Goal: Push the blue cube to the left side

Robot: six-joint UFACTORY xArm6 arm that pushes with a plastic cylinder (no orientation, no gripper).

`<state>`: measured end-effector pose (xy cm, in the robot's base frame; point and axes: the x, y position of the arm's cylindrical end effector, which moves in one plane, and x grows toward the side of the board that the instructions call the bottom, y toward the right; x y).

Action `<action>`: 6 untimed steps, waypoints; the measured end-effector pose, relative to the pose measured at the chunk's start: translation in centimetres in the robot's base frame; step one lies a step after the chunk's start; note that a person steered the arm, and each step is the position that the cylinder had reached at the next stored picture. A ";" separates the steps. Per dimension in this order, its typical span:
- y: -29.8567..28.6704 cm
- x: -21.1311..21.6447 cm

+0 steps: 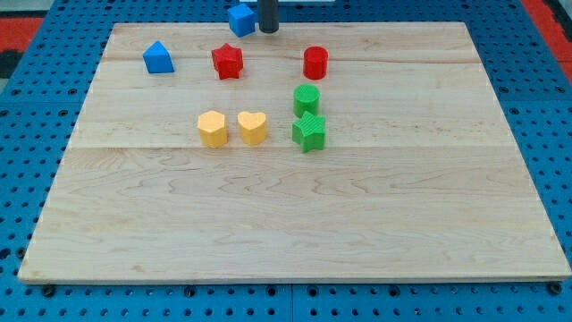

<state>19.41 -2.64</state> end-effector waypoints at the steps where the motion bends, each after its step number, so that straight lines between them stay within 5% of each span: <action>1: -0.5 -0.2; 4: -11.9 1.6; 6: -6.7 2.3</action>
